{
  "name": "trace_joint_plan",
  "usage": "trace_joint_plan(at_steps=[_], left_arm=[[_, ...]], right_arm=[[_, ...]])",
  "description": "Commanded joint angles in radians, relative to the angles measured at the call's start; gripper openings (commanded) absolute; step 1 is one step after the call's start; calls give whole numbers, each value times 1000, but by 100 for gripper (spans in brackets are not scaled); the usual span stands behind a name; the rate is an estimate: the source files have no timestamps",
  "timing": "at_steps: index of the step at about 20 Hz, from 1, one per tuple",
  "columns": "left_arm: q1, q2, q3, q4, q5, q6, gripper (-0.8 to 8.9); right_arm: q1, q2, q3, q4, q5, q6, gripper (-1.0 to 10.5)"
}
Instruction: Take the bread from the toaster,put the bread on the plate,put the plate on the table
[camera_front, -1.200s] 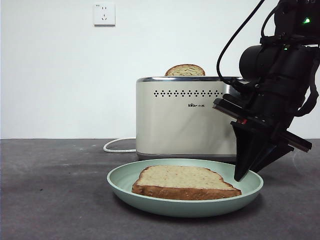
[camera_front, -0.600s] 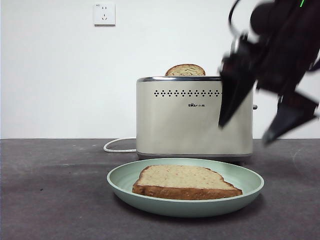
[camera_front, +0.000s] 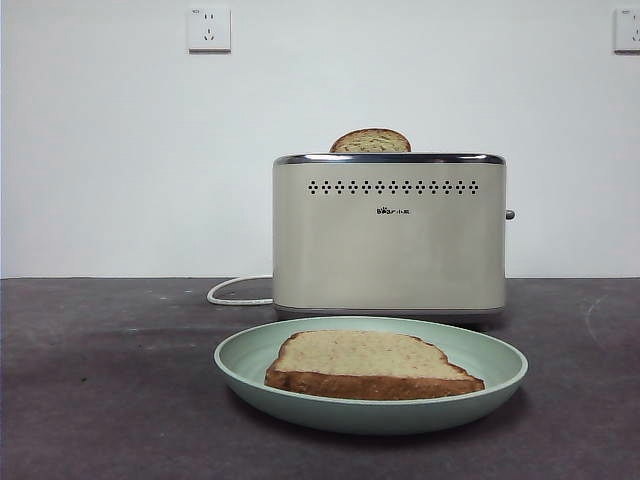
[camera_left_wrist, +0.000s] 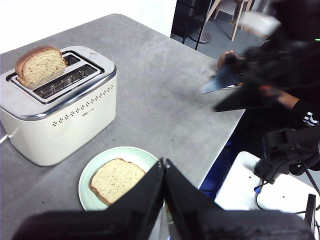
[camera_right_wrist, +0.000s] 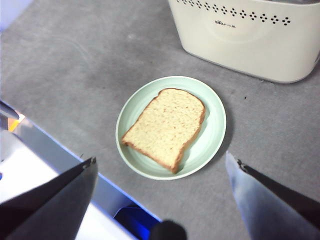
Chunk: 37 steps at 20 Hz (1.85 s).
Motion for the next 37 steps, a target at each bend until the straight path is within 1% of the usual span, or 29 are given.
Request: trace_joint_plan(at_steps=[1, 2, 3, 5, 9, 27, 28, 30, 31, 33, 34, 35, 37], left_arm=[[1, -4, 2, -4, -3, 13, -12], [1, -4, 2, -4, -3, 13, -12], [1, -4, 2, -4, -3, 13, -12], [1, -4, 2, -5, -3, 12, -12], [1, -4, 2, -13, -3, 12, -12], [1, 17, 2, -43, -2, 12, -12], [1, 17, 2, -45, -4, 23, -12], [1, 17, 2, -15, -29, 28, -3], [10, 17, 2, 39, -81, 60, -3], [62, 16, 1, 143, -145, 145, -3], [105, 16, 0, 185, -150, 166, -3], [171, 16, 0, 228, -151, 169, -3], [314, 10, -1, 251, -151, 170, -3]], right_arm=[[2, -70, -7, -48, -2, -8, 420], [2, -95, -7, -69, -2, -7, 347], [2, -113, -7, -85, -2, -8, 244], [2, -132, -7, -105, -2, -9, -9], [2, -130, -7, -135, -2, -12, -11], [2, -130, -7, -134, 6, -12, 2], [2, -130, -7, -134, 6, -12, 2], [2, -130, -7, -134, 7, -12, 2], [2, -130, -7, -134, 6, -12, 2], [2, -130, -7, -134, 6, -12, 2], [2, -130, -7, -134, 6, -12, 2], [2, -130, -7, -134, 6, -12, 2], [2, -130, -7, -134, 7, -12, 2]])
